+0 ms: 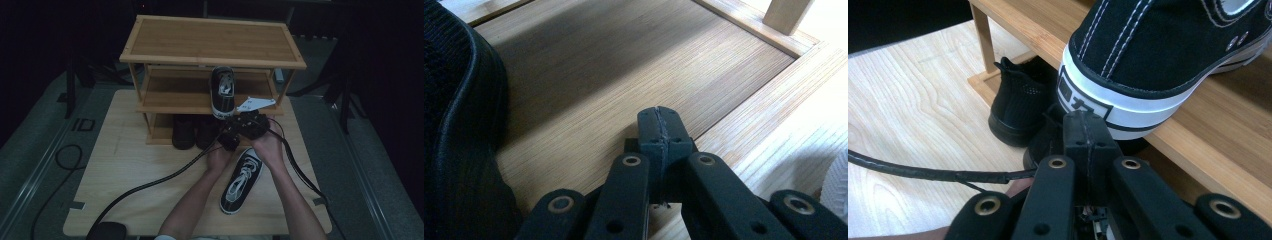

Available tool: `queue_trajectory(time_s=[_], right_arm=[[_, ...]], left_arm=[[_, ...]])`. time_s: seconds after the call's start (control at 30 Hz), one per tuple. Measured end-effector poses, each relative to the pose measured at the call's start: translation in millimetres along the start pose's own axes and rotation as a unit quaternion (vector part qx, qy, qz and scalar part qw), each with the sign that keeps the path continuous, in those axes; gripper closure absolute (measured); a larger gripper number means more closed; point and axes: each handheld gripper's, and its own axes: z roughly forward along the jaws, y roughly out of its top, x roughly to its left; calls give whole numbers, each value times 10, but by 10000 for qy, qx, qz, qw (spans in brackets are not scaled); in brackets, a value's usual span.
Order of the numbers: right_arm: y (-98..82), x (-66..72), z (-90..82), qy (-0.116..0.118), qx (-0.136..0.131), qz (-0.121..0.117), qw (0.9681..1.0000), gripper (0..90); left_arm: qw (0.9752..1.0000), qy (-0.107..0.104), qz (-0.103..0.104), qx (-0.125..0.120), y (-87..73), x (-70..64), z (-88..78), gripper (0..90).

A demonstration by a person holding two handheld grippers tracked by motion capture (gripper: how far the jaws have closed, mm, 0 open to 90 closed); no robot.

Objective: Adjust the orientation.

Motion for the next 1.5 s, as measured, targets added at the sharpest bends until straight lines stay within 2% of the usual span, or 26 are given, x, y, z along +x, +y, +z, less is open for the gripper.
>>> queue_trajectory(time_s=[0.23,0.3,0.37,0.4,0.47,0.5,0.53,0.6,1.07,1.13,1.37,1.5], right_arm=[[7,-25,74,-42,62,25,10000,900],[4,-37,98,-124,75,49,9999,900],[12,-58,104,-77,29,103,9999,900],[15,-64,106,-59,2,108,9999,900],[15,-75,130,-78,31,96,9999,900],[11,-80,142,-122,38,94,9999,900],[12,-86,150,-185,33,125,9997,900],[17,-106,159,-131,38,196,9997,900],[48,-104,202,-150,73,95,9998,900],[44,-96,203,-173,56,98,9998,900],[38,-86,216,-145,27,115,9998,900],[26,-76,170,-151,43,118,9998,843]], left_arm=[[10000,22,7,23,2,-1,-3,900],[10000,32,65,5,1,7,-2,900],[9998,55,181,7,5,22,-4,900],[10000,25,49,2,0,4,-2,900],[10000,26,2,5,-2,-3,-2,900],[9999,45,-165,9,-6,-25,-4,900],[9999,36,-141,7,-5,-21,-3,900],[9999,29,-122,3,-5,-19,-2,900],[9999,102,-68,-52,-13,-22,2,900],[9998,164,-59,-66,-15,-23,-1,900],[9999,71,-74,-98,-19,-17,8,900],[9999,59,-84,-100,-23,-13,5,900]])
